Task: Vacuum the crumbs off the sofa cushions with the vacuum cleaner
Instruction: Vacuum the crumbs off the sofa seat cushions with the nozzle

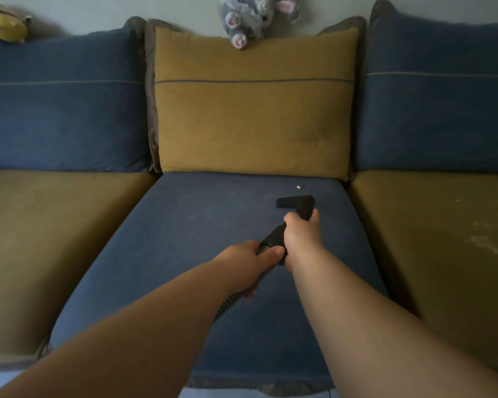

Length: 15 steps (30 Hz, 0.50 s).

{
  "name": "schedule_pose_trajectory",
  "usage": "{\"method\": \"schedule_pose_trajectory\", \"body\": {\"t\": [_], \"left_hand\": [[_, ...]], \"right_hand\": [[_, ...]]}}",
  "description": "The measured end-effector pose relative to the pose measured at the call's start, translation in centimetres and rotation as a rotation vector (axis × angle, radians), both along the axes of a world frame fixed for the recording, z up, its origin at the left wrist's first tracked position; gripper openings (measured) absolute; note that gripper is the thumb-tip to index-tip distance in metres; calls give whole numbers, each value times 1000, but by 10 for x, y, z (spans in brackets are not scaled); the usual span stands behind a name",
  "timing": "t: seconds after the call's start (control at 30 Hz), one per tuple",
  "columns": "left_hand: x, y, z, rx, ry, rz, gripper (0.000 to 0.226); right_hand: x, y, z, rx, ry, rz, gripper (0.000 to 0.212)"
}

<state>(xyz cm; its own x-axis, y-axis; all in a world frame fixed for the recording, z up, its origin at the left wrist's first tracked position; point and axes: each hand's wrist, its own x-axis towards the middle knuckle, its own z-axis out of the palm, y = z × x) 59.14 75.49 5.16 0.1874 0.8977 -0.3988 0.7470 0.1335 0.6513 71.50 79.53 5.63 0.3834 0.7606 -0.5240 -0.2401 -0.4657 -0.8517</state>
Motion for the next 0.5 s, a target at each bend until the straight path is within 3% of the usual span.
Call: {"method": "schedule_pose_trajectory", "body": {"t": [0.5], "left_hand": [[20, 10, 0, 13, 5, 93, 50]], "right_hand": [[14, 25, -2, 59, -43, 136, 70]]}}
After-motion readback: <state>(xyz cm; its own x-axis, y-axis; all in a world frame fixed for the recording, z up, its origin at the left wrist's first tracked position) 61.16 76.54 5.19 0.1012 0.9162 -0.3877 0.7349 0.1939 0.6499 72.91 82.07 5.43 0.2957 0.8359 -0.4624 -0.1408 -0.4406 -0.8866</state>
